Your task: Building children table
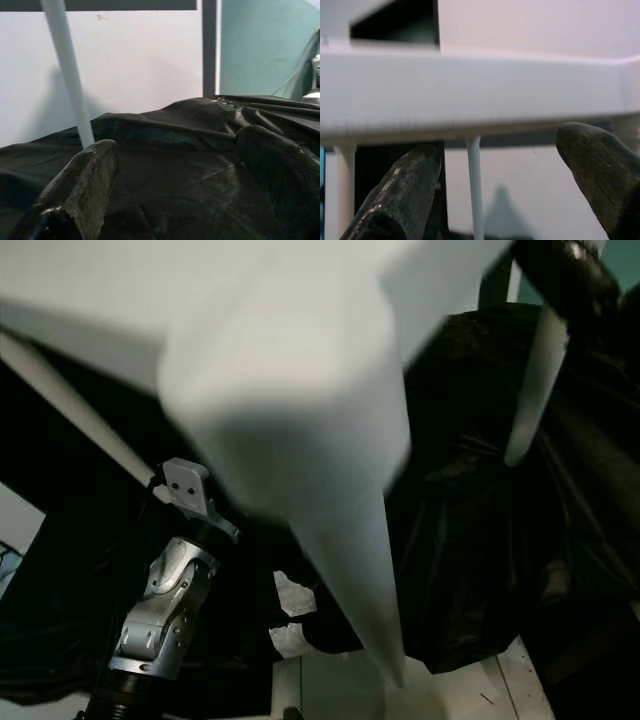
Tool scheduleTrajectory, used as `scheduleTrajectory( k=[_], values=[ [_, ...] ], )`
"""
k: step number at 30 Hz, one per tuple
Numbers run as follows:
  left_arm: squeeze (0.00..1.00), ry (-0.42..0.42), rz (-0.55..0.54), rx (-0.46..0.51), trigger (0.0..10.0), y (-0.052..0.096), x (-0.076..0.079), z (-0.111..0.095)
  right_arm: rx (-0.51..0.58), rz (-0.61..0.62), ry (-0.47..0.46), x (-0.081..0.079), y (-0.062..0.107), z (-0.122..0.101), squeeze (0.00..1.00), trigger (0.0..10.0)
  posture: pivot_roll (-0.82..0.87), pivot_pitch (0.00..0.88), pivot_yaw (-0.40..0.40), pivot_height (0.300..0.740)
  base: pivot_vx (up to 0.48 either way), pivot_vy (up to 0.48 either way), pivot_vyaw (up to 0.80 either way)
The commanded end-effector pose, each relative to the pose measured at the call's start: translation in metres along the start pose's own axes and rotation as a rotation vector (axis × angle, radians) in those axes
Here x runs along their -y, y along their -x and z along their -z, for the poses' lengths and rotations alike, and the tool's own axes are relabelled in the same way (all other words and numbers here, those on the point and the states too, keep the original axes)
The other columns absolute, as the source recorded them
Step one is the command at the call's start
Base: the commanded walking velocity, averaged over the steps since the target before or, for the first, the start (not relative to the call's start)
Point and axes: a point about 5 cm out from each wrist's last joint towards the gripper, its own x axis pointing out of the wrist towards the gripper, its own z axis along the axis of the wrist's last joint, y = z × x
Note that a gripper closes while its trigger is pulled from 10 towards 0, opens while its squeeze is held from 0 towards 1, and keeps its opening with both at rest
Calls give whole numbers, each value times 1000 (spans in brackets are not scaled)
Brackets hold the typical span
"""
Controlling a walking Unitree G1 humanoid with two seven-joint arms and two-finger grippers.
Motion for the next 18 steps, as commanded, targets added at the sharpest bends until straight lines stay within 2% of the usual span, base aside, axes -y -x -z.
scheduleTrajectory(
  k=[1, 2, 3, 4, 8, 13, 17, 18],
  values=[
    [0, -25, -26, -2, 10000, 5, -3, -1, -55, 31, 14, 4, -5, 6, 0, 10000, -85, 0, 130, 740, 0, 0, 0],
    [0, -25, -26, -2, 10000, 5, -3, -1, -55, 31, 14, 4, -5, 6, 0, 10000, -85, 0, 130, 740, 0, 0, 0],
    [0, -26, -31, -2, 10000, 6, -3, -1, -96, 125, 6, 19, -13, 12, 0, 10000, -77, 0, 123, 740, 0, 0, 0],
    [0, -26, -31, -2, 10000, 6, -3, -1, -96, 125, 6, 19, -13, 12, 0, 10000, -77, 0, 123, 740, 0, 0, 0],
    [0, -26, -36, -2, 10000, 7, -2, -1, -151, 224, 17, 39, -27, 22, 0, 10000, -74, 0, 116, 740, 0, 0, 0],
    [0, -24, -37, 0, 10000, 7, 0, -1, -183, 234, 42, 44, -39, 25, 0, 10000, -72, 0, 109, 740, 0, 0, 0],
    [0, -20, -45, 3, 10000, 8, 1, -1, -255, 409, 84, 77, -41, 28, 0, 10000, -67, 0, 100, 740, 0, 0, 0],
    [0, -20, -45, 3, 10000, 8, 1, -1, -255, 409, 84, 77, -41, 28, 0, 10000, -67, 0, 100, 740, 0, 0, 0]
  ],
)
